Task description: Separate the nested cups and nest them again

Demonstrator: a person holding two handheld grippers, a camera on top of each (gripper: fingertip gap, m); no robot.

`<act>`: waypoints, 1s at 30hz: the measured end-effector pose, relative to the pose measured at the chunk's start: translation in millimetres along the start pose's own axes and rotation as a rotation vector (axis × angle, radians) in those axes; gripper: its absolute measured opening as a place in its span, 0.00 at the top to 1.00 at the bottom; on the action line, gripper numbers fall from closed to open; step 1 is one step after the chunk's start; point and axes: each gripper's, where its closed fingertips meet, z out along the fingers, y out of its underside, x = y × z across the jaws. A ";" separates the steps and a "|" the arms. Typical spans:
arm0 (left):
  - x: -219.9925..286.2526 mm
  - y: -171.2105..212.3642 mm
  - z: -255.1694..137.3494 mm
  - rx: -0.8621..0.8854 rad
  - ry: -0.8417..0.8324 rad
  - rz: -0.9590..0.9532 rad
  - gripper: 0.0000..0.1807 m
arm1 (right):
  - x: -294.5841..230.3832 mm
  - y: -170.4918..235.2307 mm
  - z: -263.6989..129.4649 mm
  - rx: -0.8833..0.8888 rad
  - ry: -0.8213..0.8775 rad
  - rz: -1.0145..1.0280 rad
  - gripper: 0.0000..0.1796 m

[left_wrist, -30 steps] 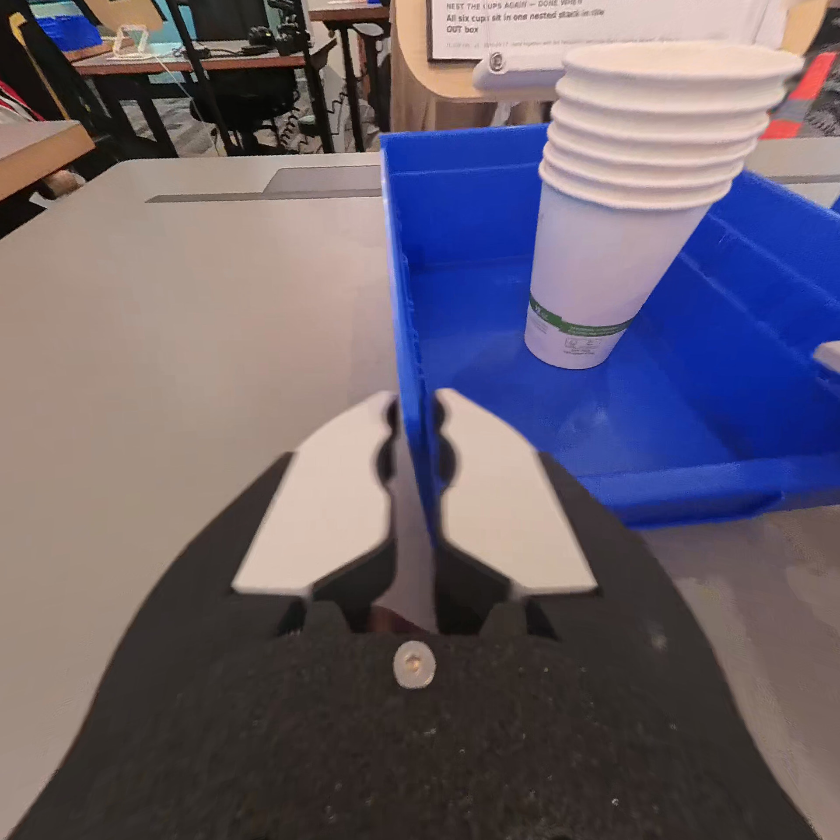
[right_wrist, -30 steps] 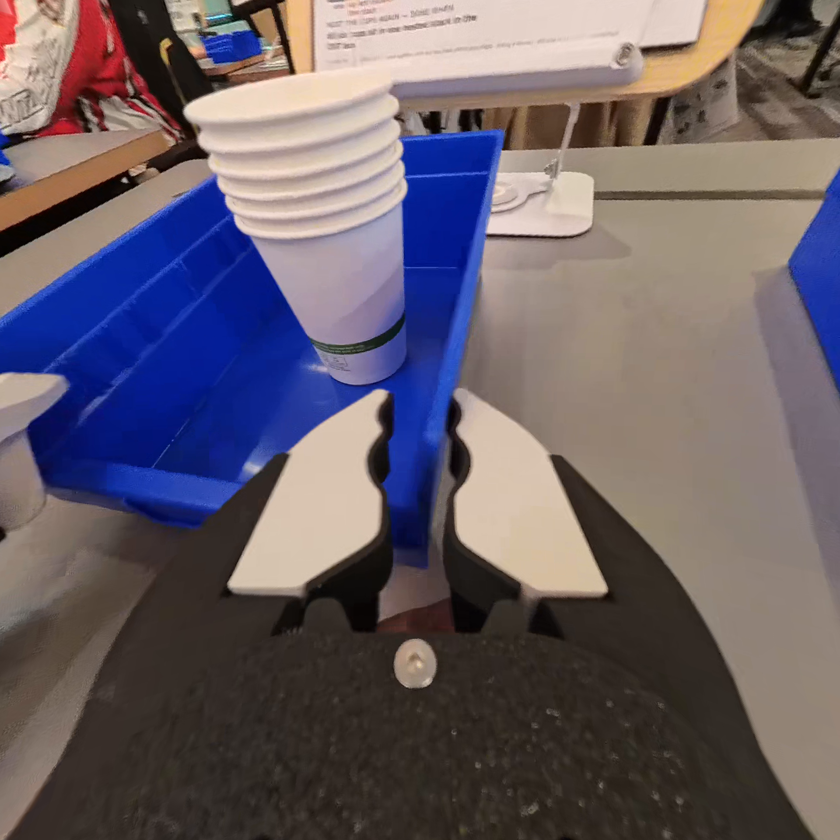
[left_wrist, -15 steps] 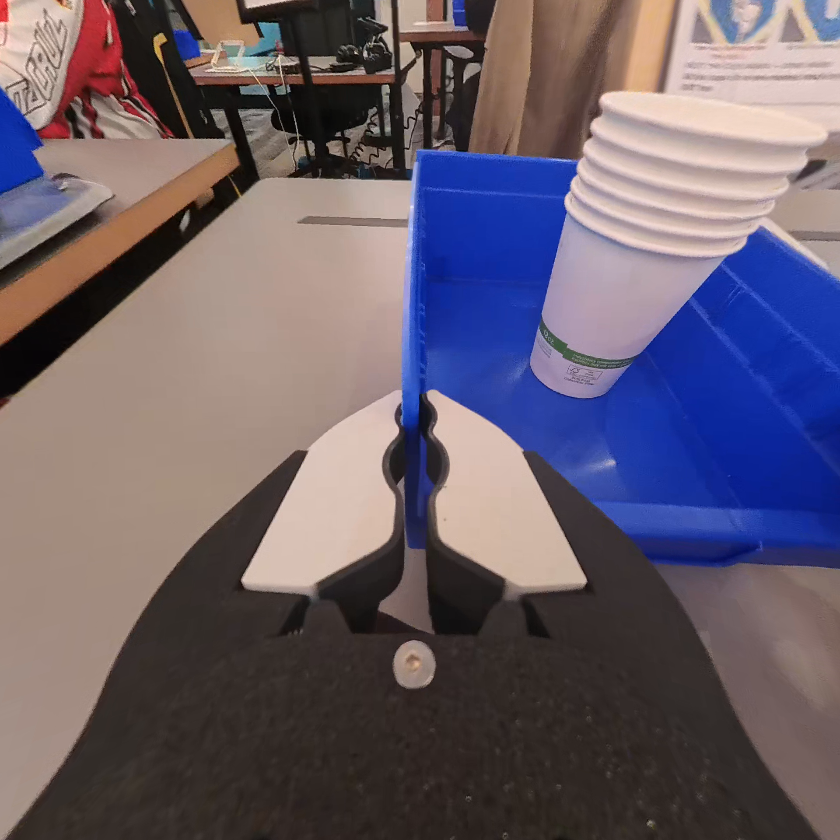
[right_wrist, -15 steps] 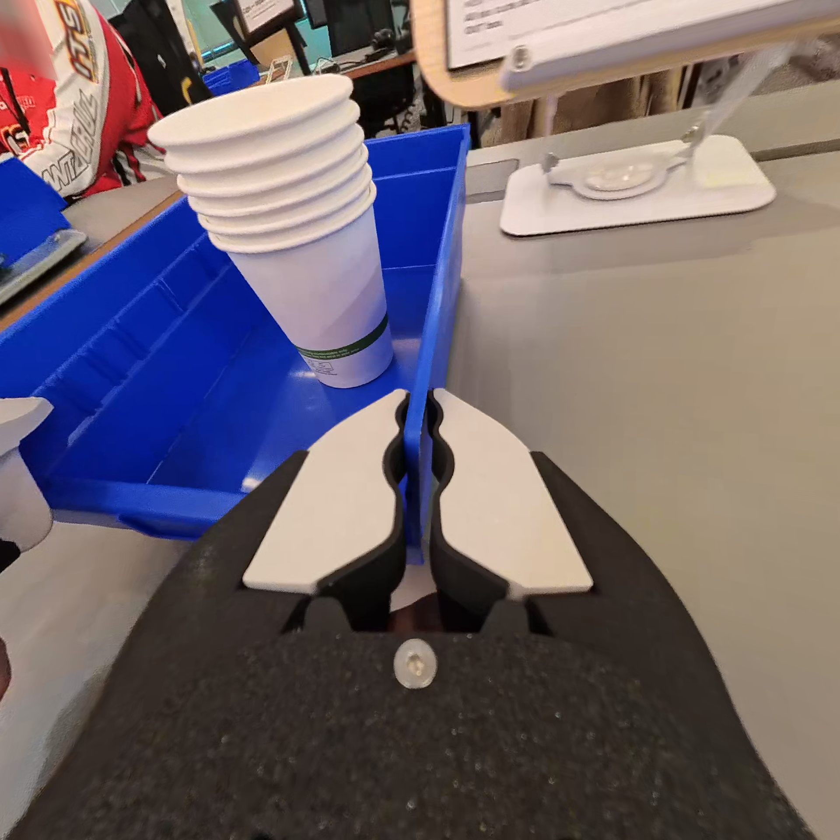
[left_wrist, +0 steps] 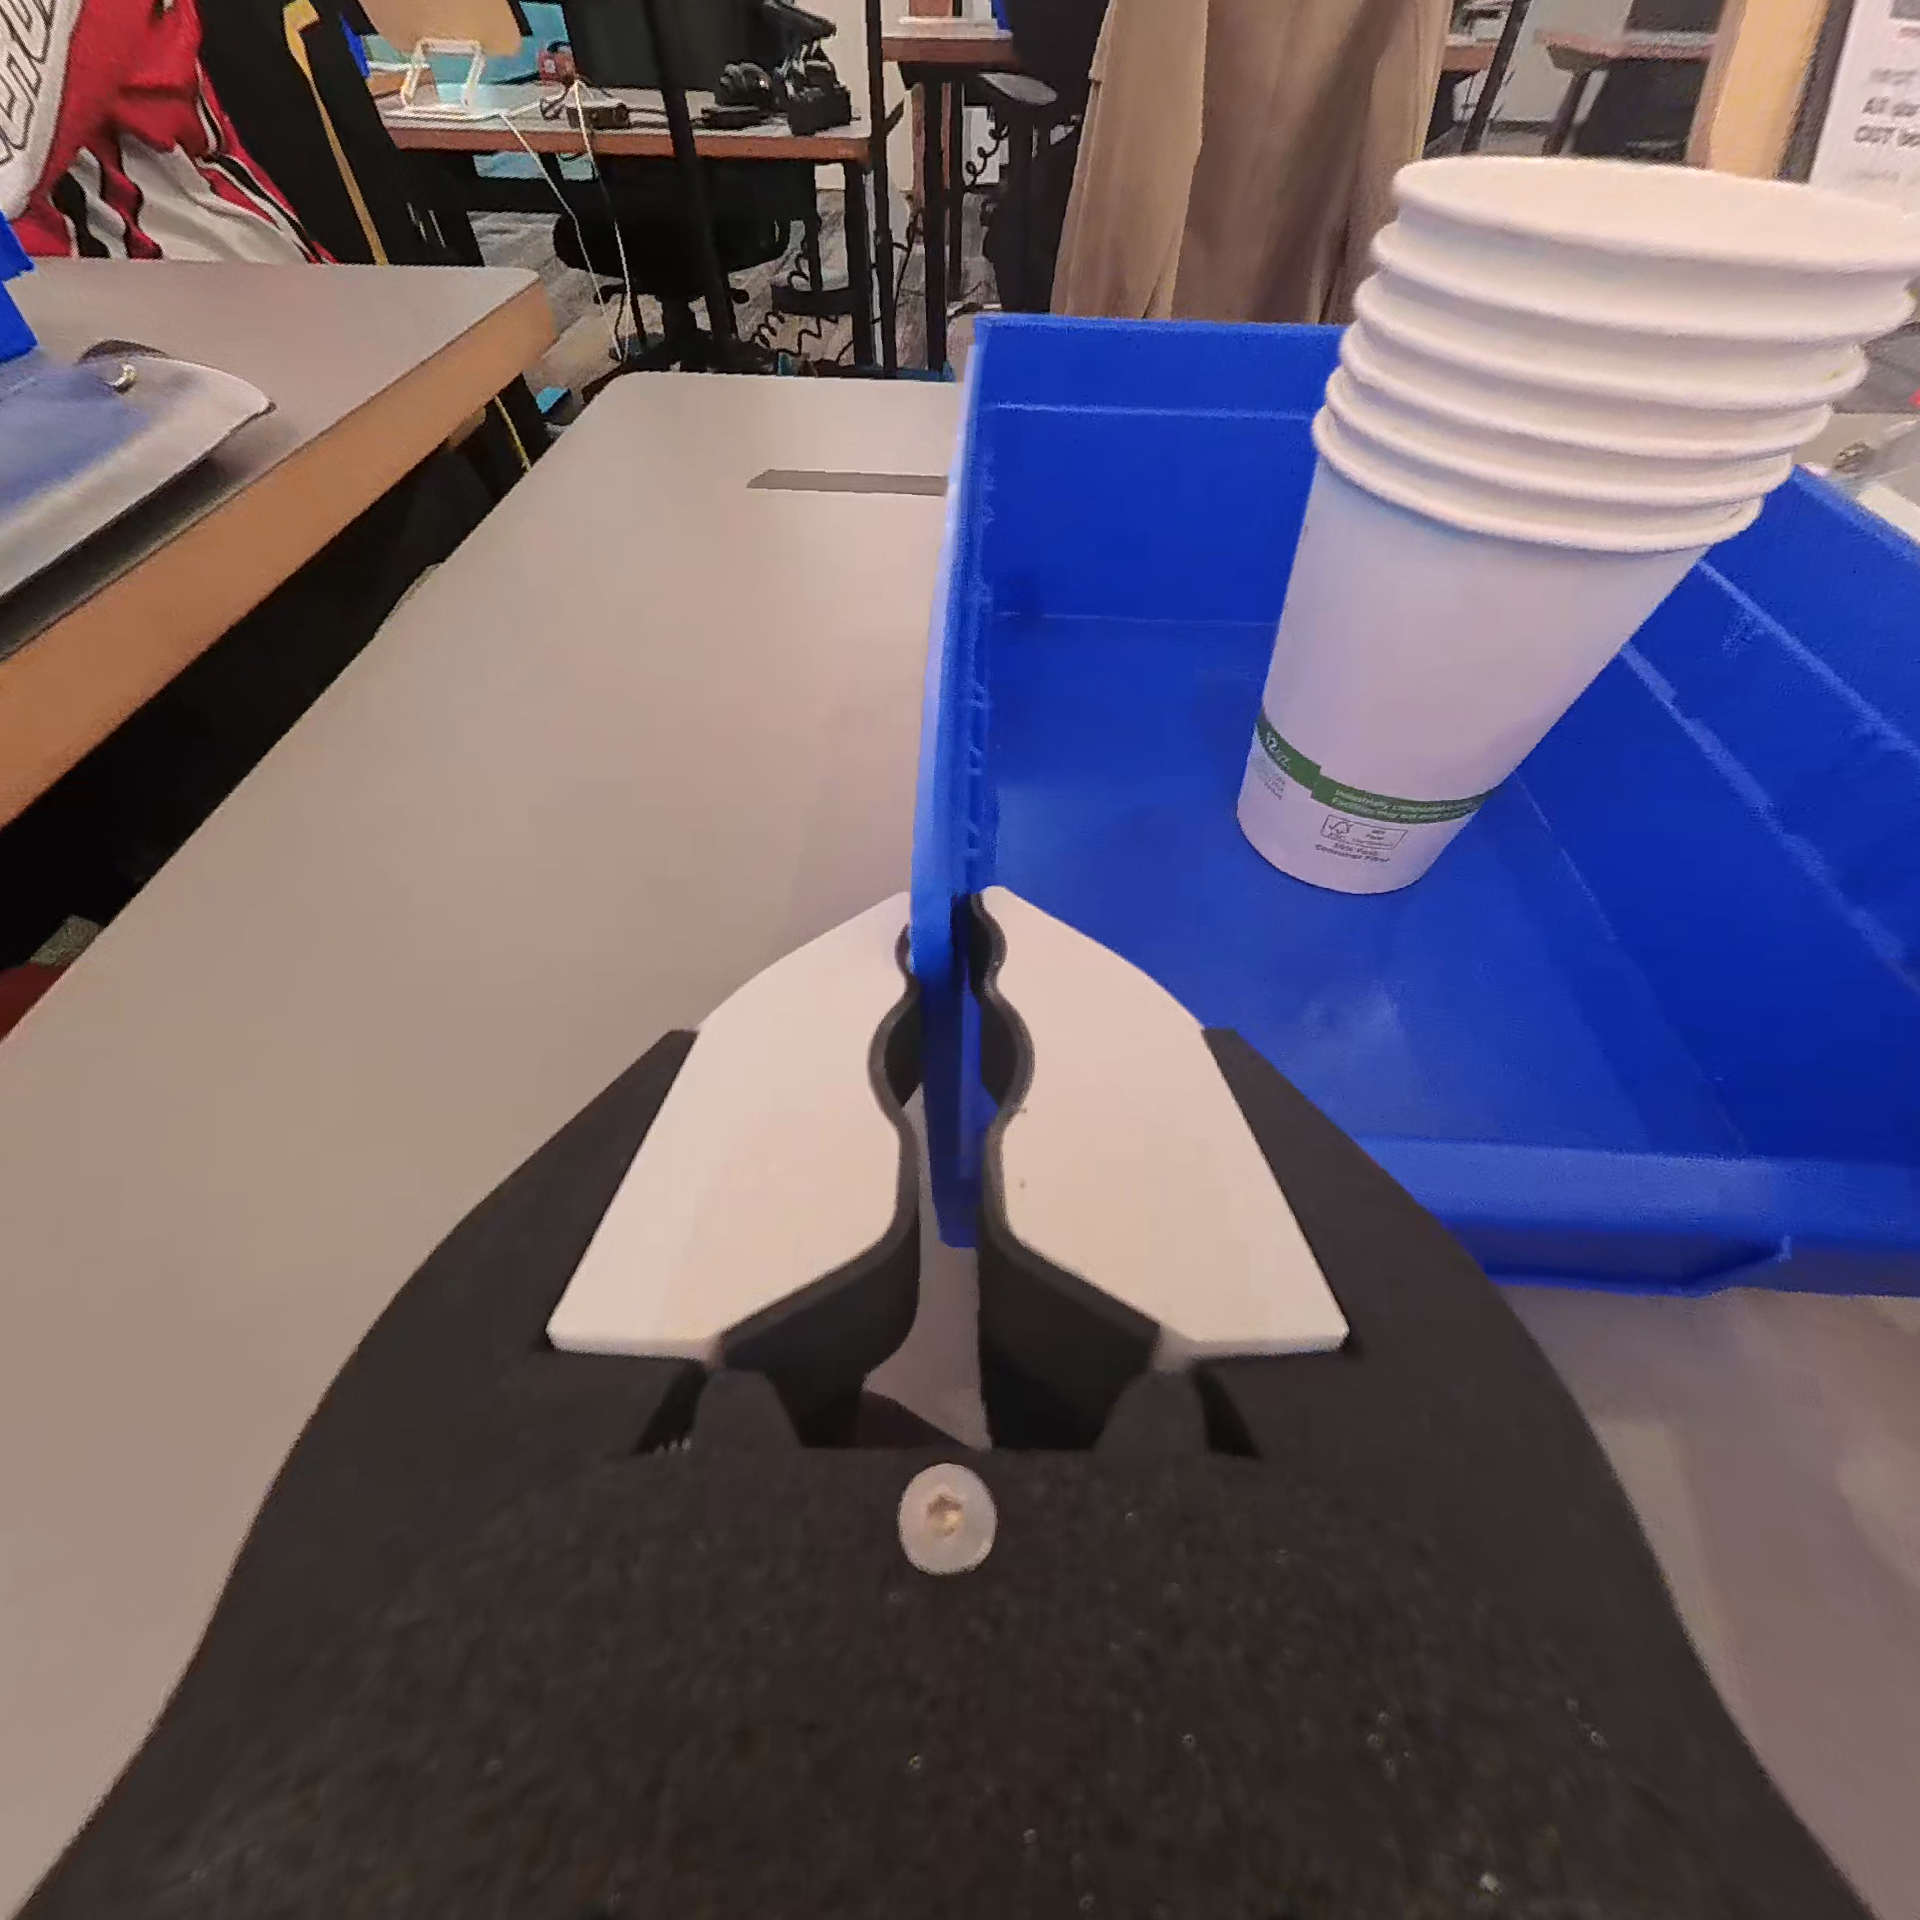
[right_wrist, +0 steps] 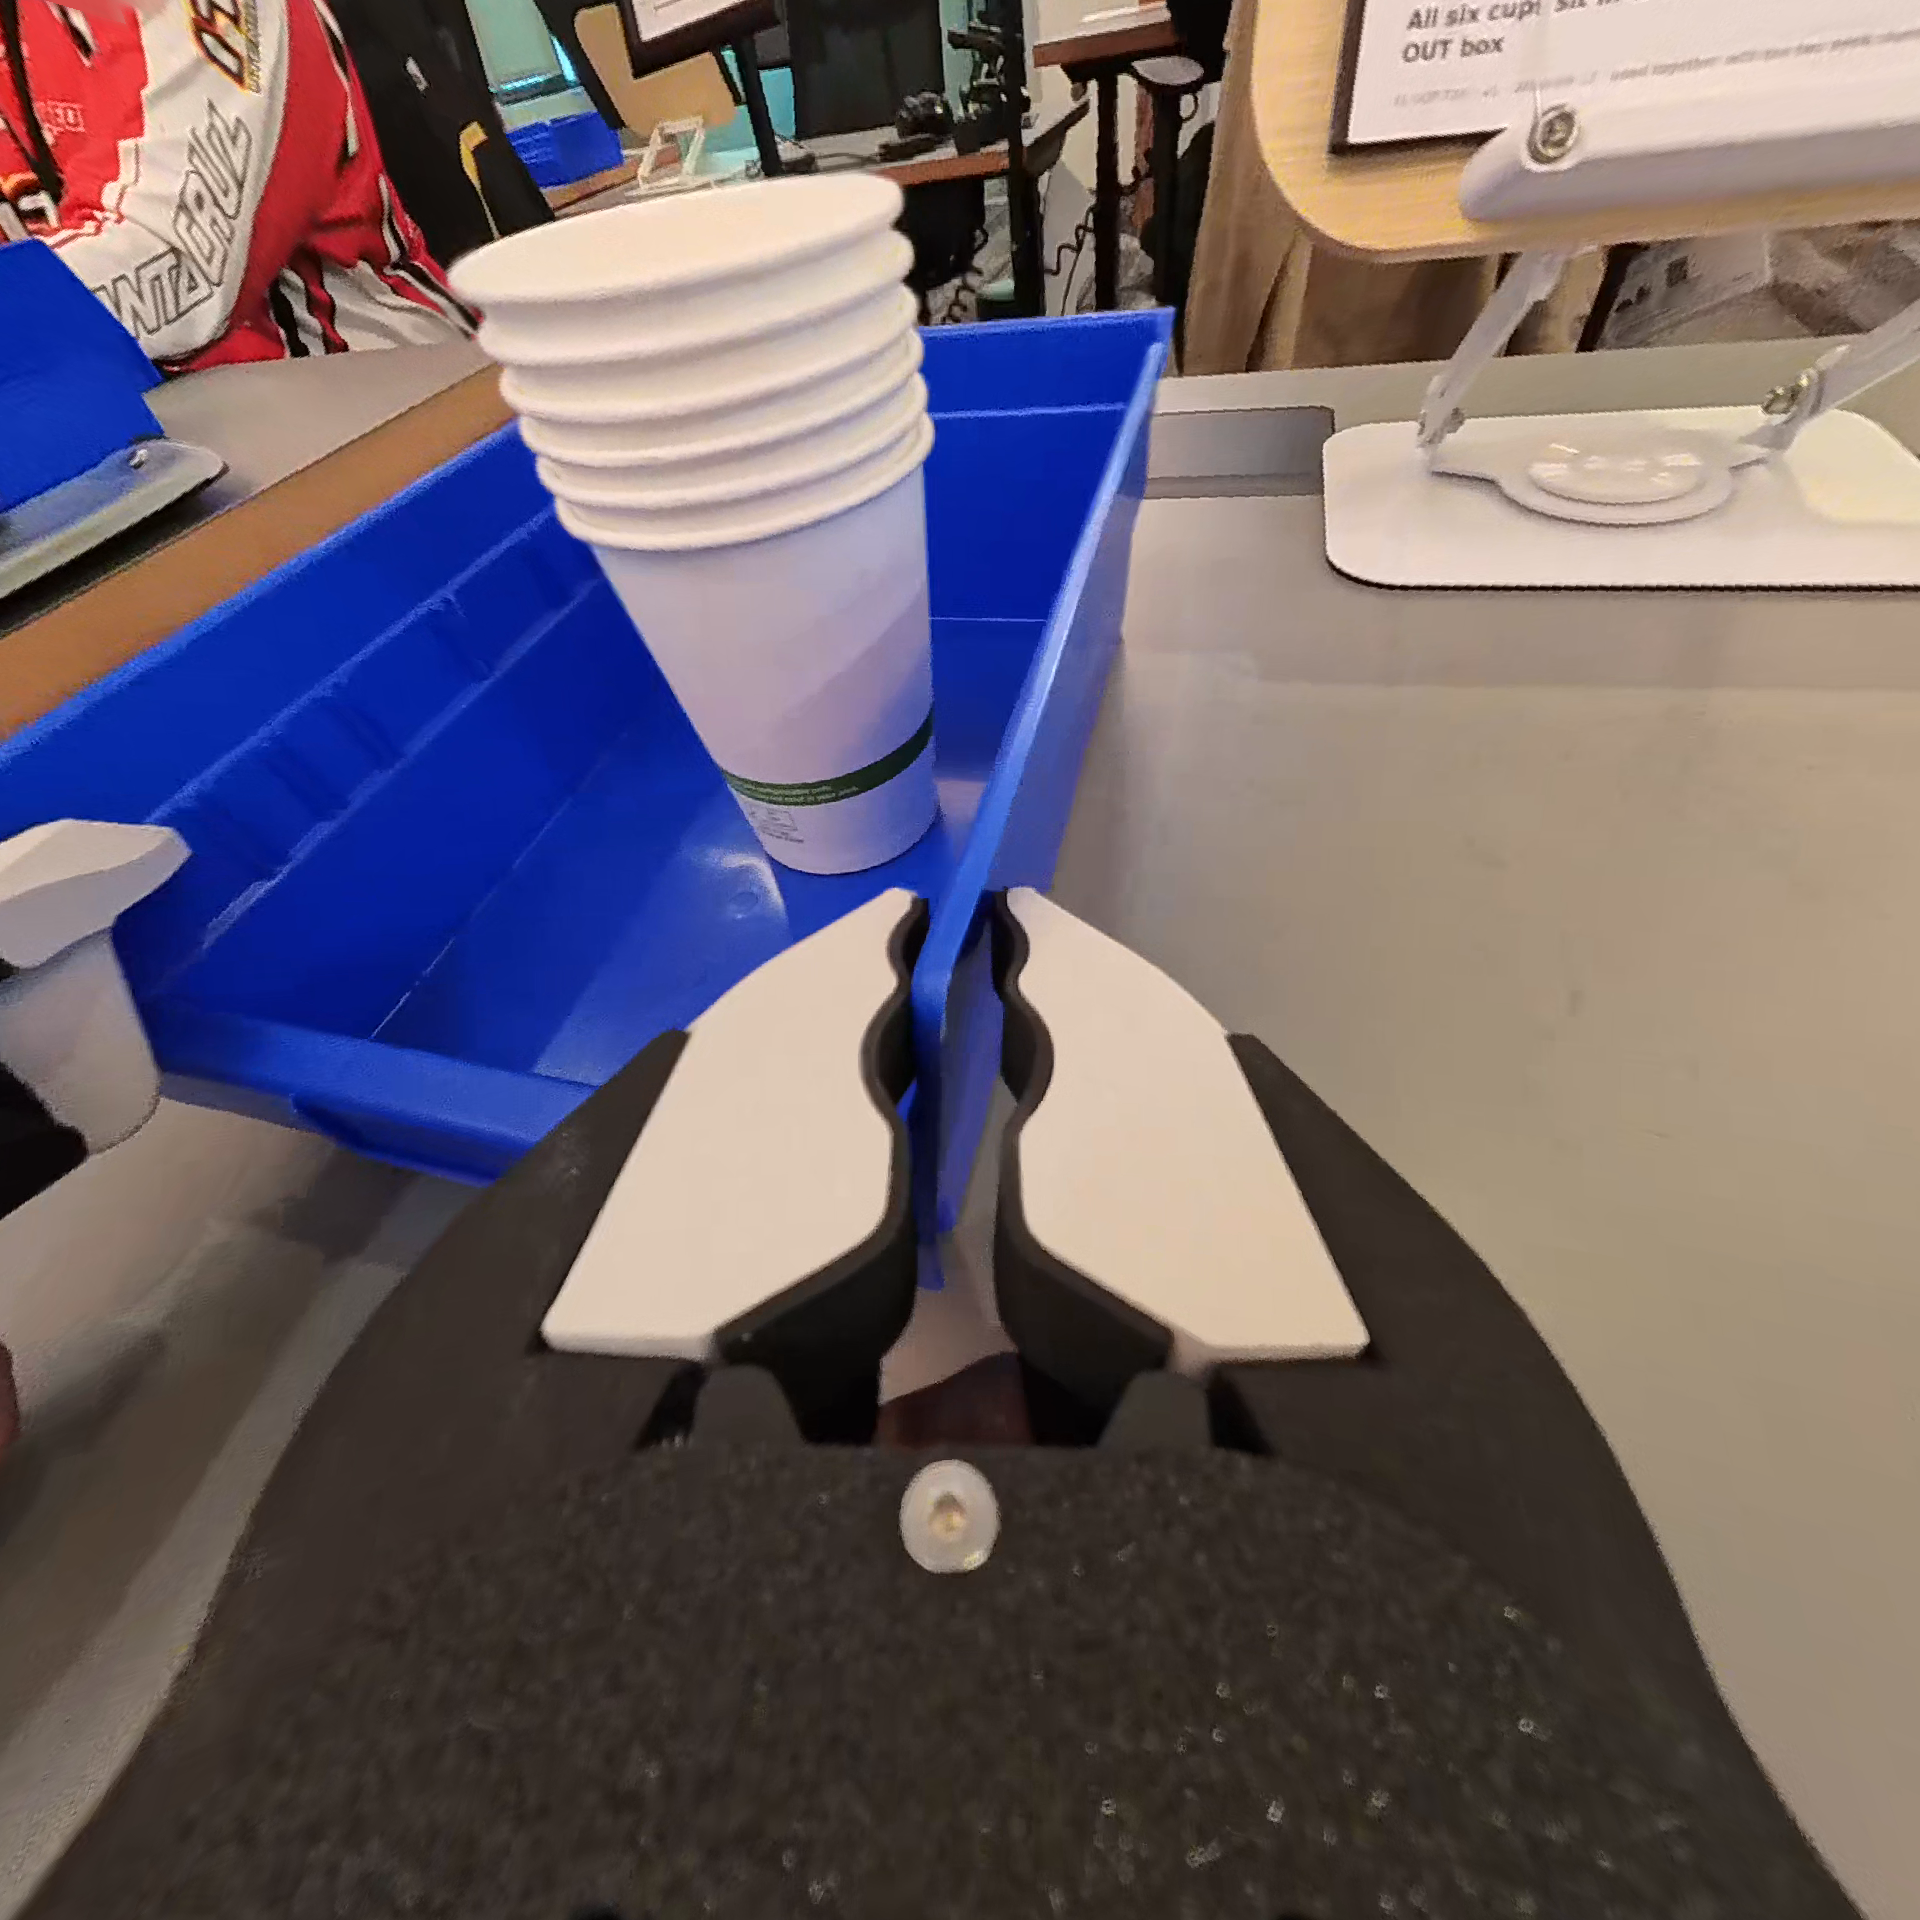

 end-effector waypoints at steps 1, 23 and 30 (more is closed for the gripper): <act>-0.5 0.8 1.2 -0.003 -0.001 -0.005 0.97 | -0.1 0.3 -0.8 0.004 -0.006 -0.011 0.93; 366.2 -53.6 -122.3 0.014 0.787 -0.001 0.78 | 344.5 -83.1 -182.6 0.171 0.094 -0.207 0.77; 555.7 -22.5 -61.8 -0.014 0.857 0.162 0.75 | 570.6 -18.9 -225.5 0.071 0.382 0.064 0.78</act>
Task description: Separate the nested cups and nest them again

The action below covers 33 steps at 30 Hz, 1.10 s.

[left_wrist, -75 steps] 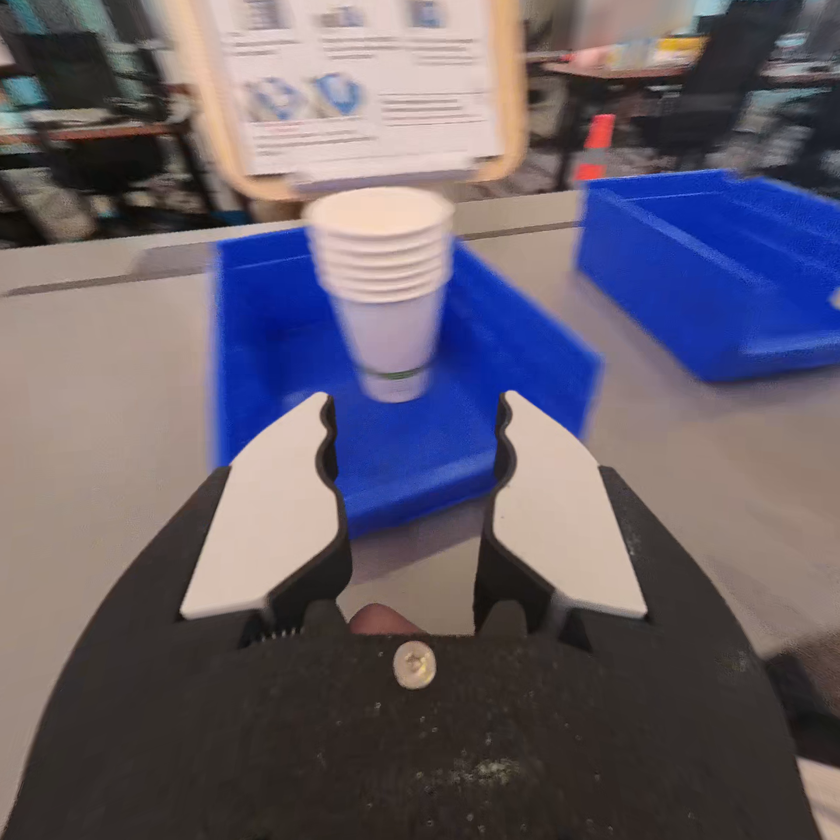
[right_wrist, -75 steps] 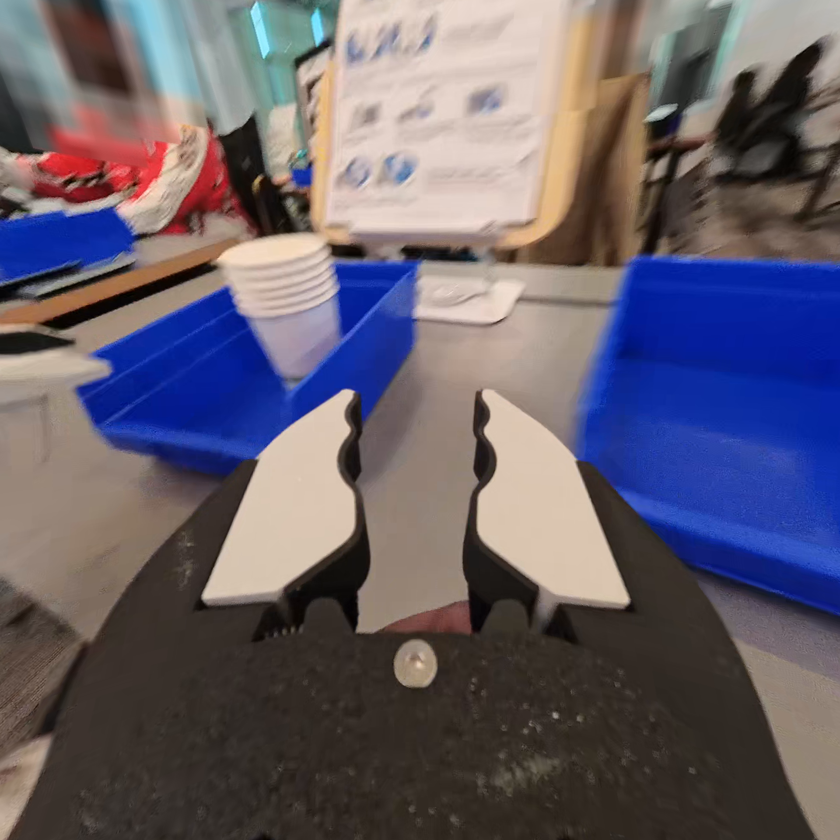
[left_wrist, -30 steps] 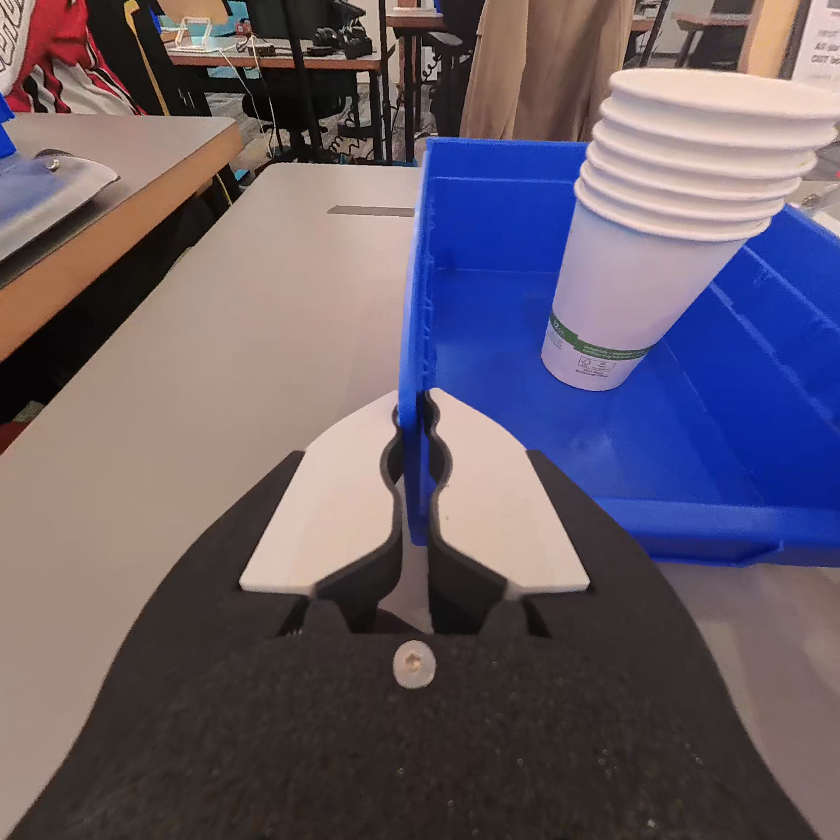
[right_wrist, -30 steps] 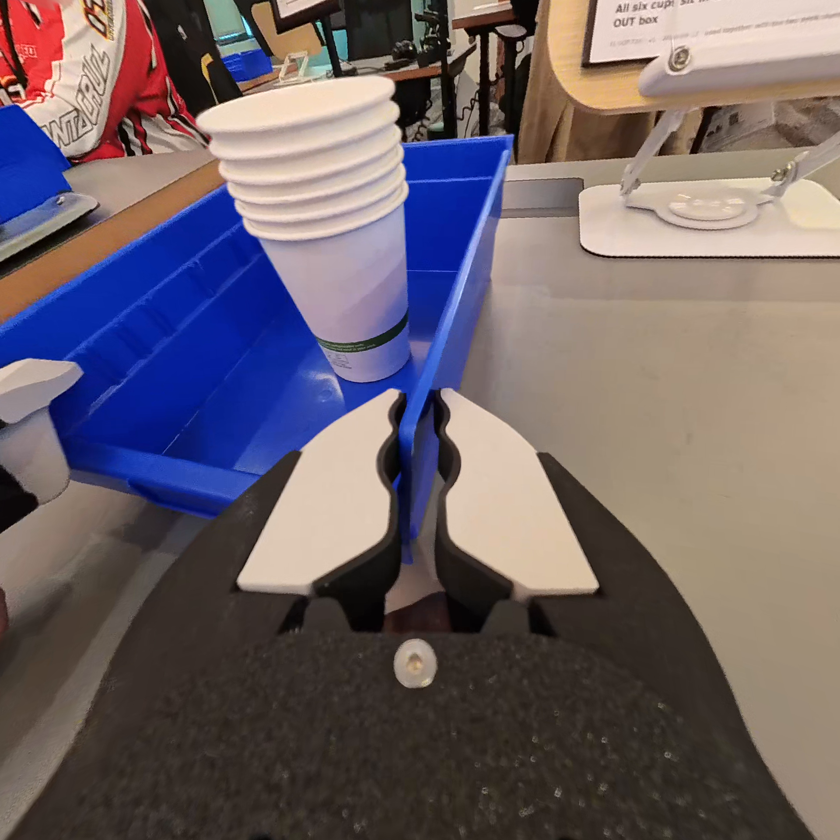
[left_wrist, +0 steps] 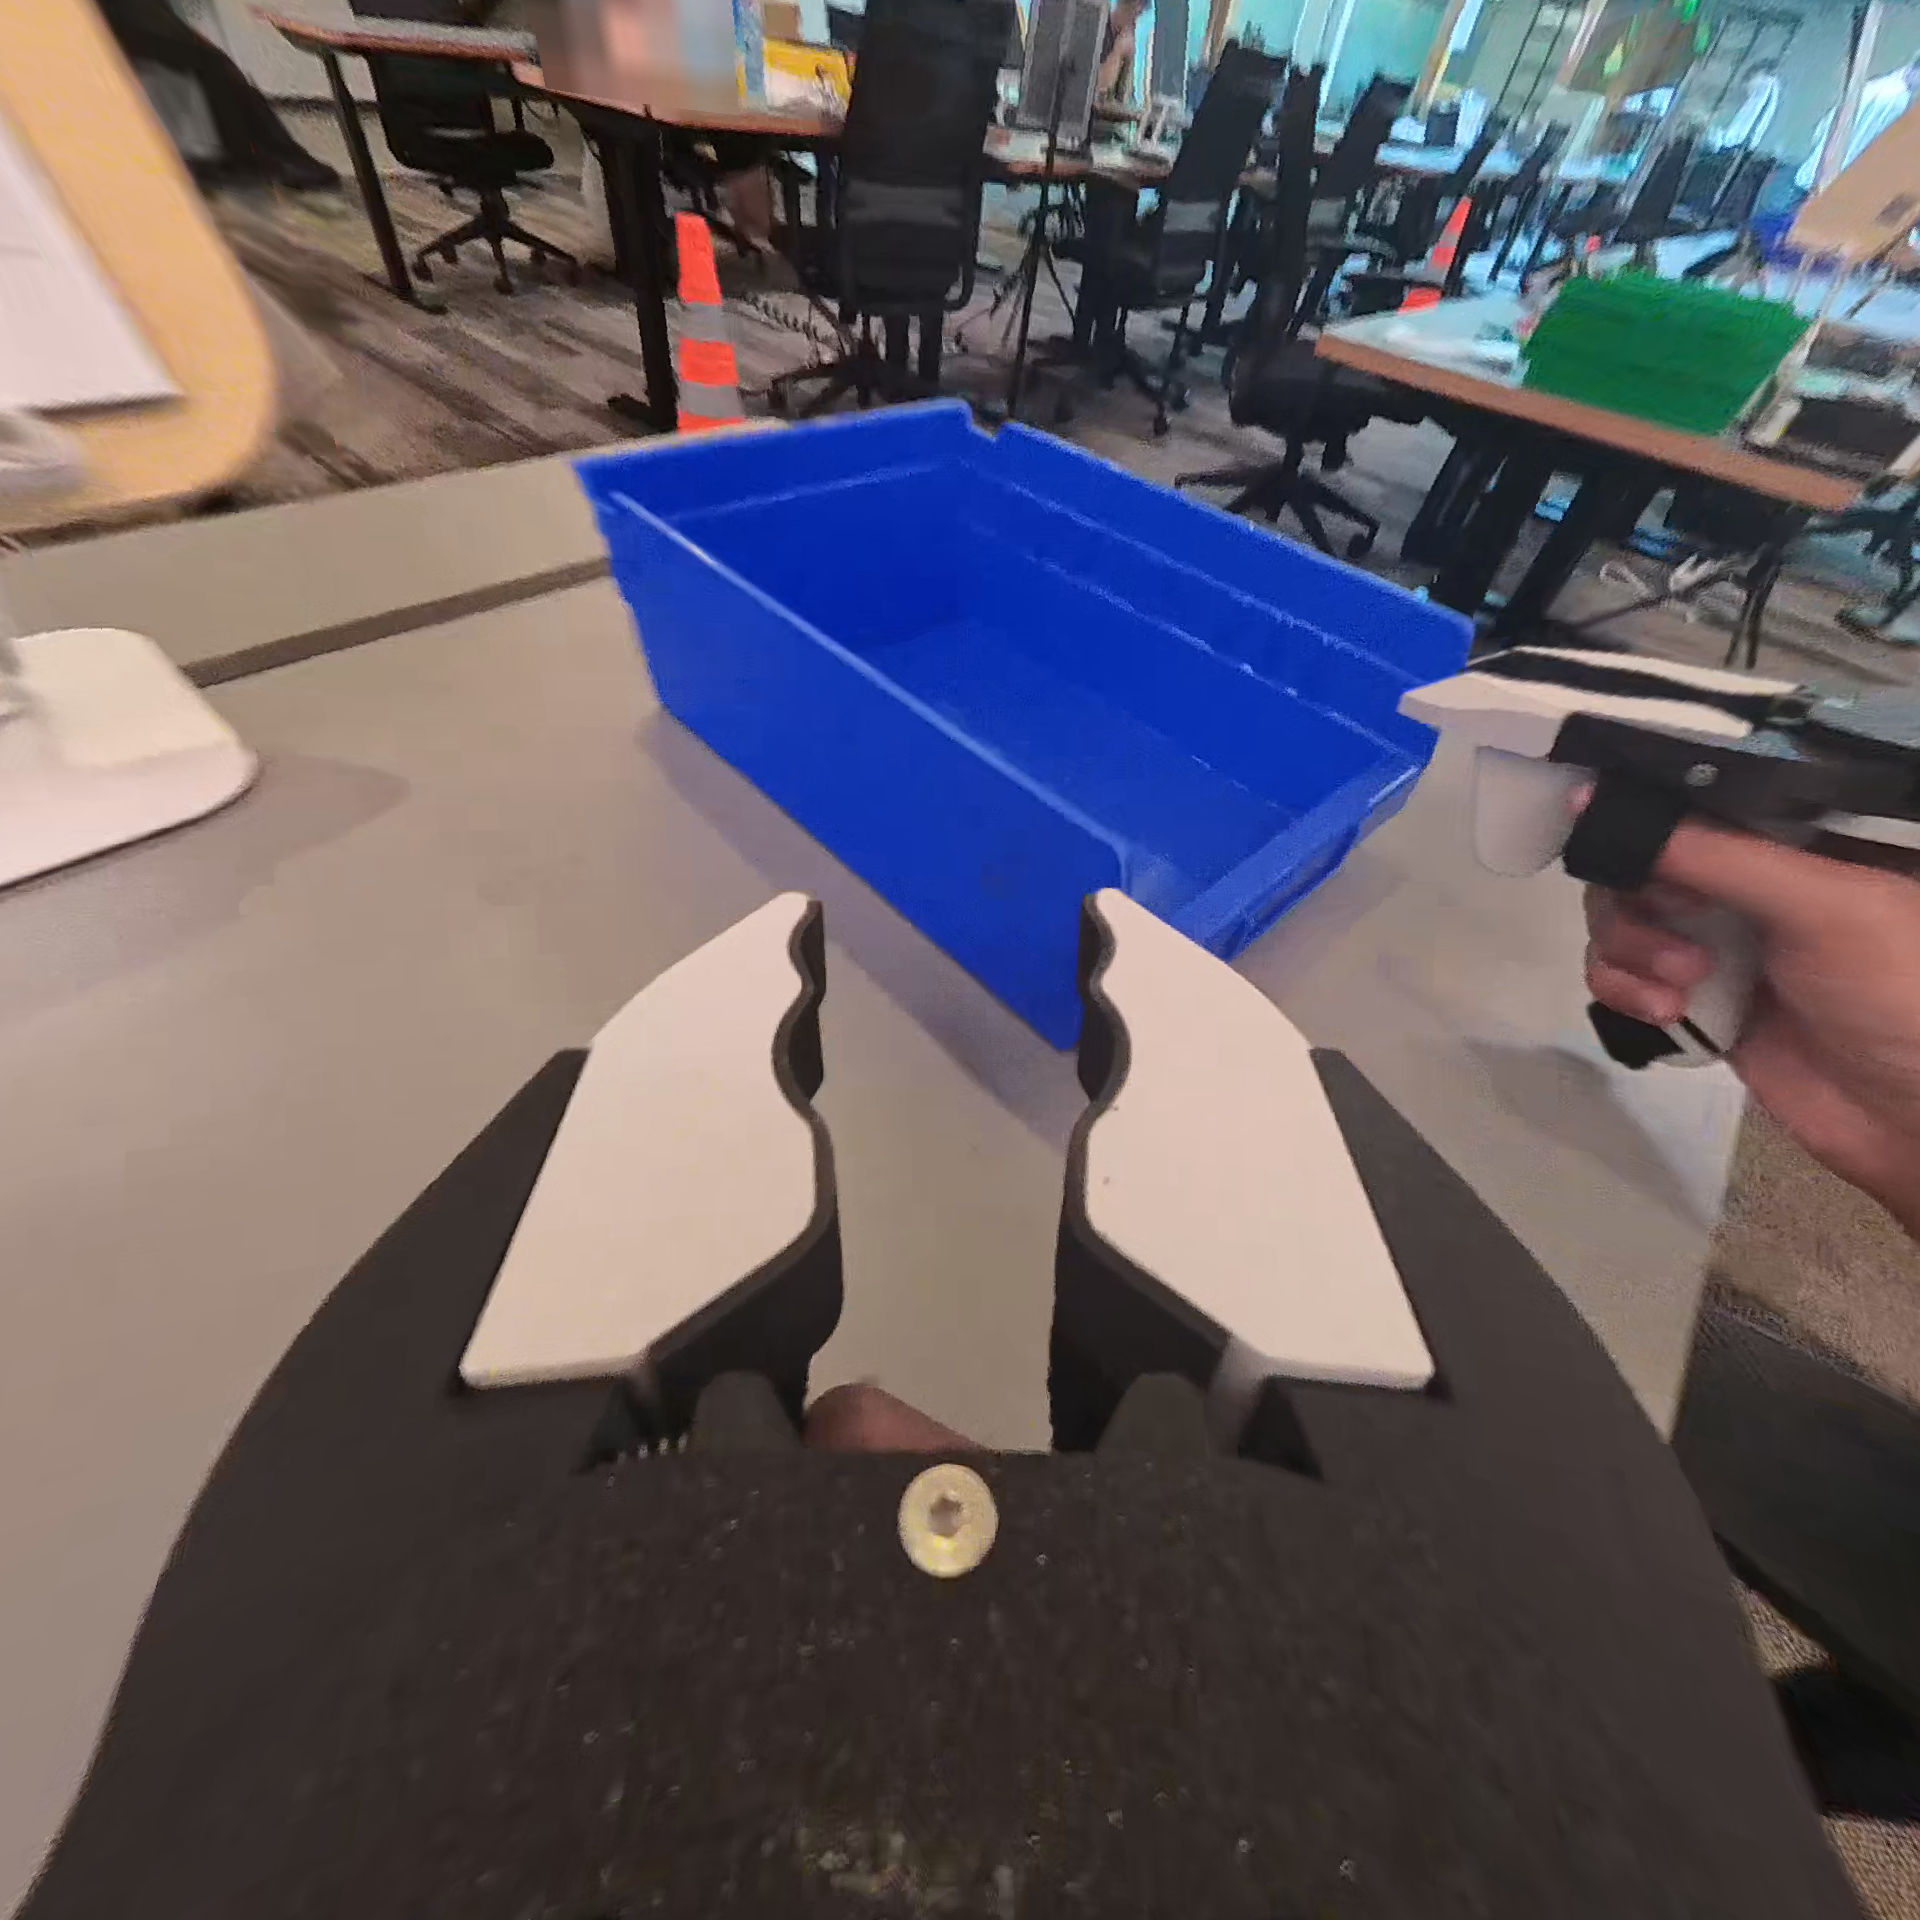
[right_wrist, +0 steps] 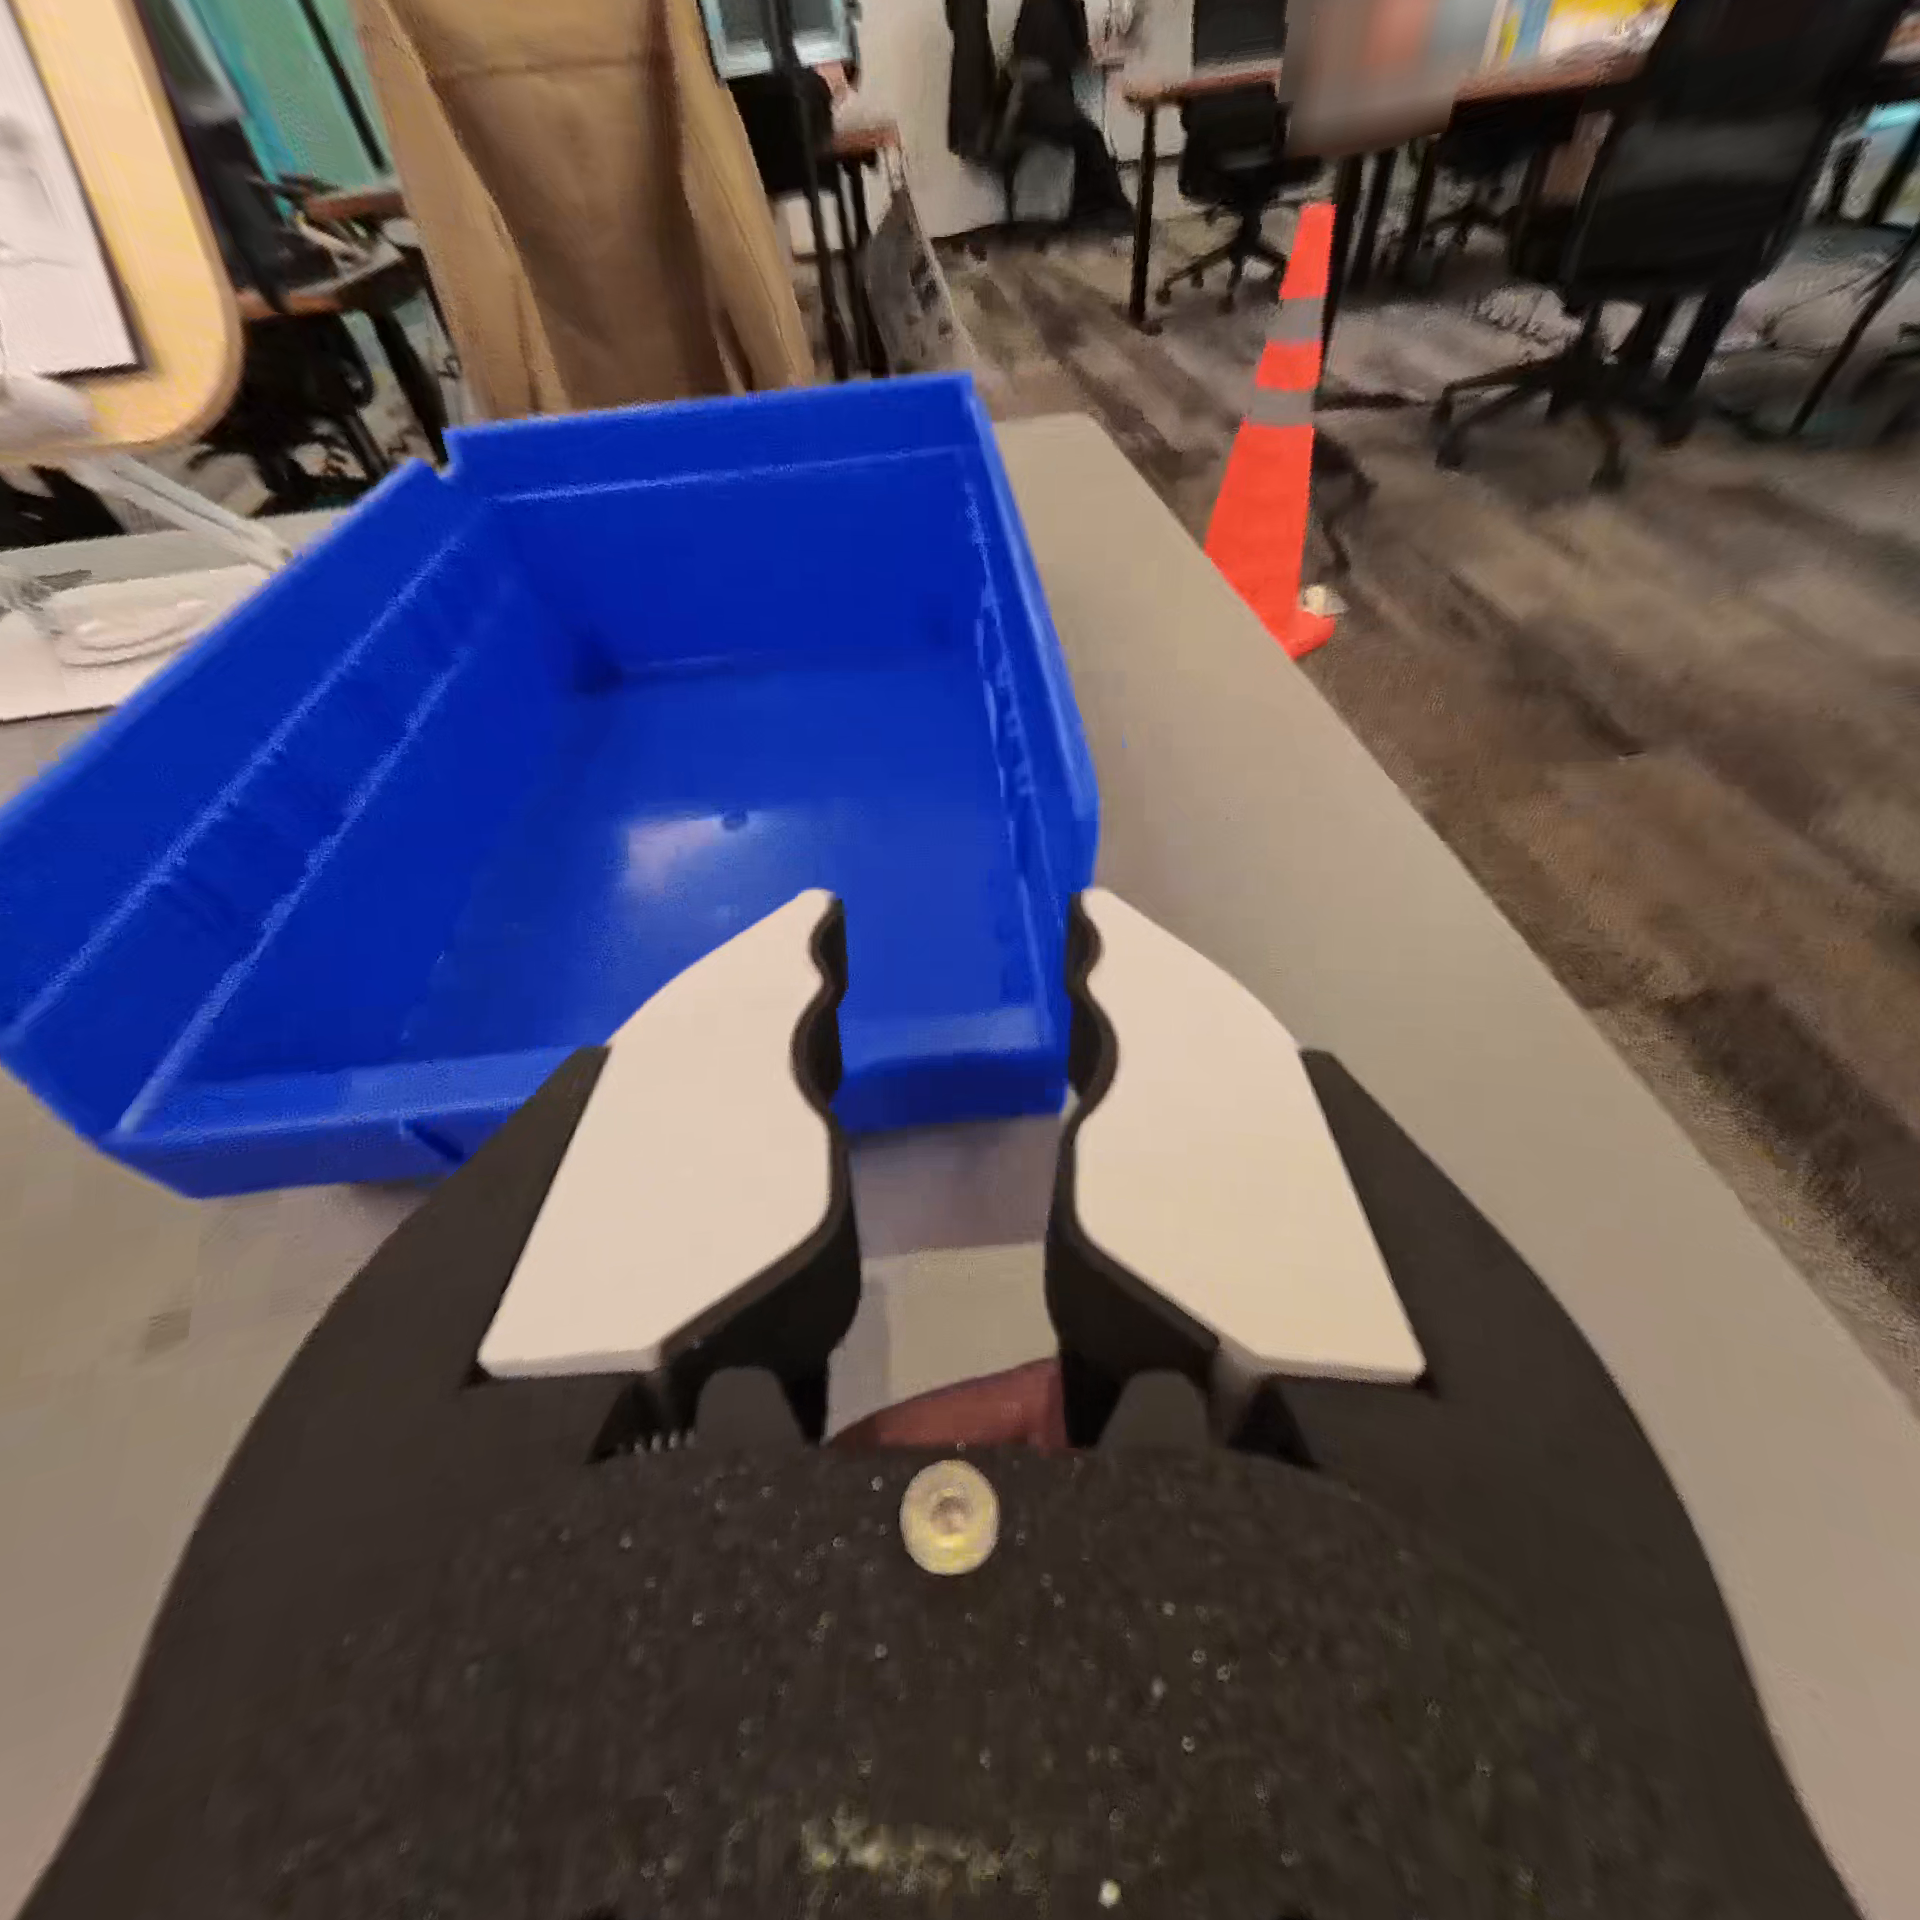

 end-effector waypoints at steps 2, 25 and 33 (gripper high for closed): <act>16.1 8.8 34.7 -0.036 0.016 -0.017 0.75 | 16.3 2.0 4.8 -0.003 0.028 -0.031 0.75; 65.6 34.2 58.3 -0.072 0.057 0.011 0.71 | 36.8 3.5 24.6 -0.049 0.037 -0.092 0.92; -67.8 29.7 -103.4 -0.017 -0.372 0.103 0.68 | -67.8 -41.5 -37.3 0.116 -0.090 -0.176 0.75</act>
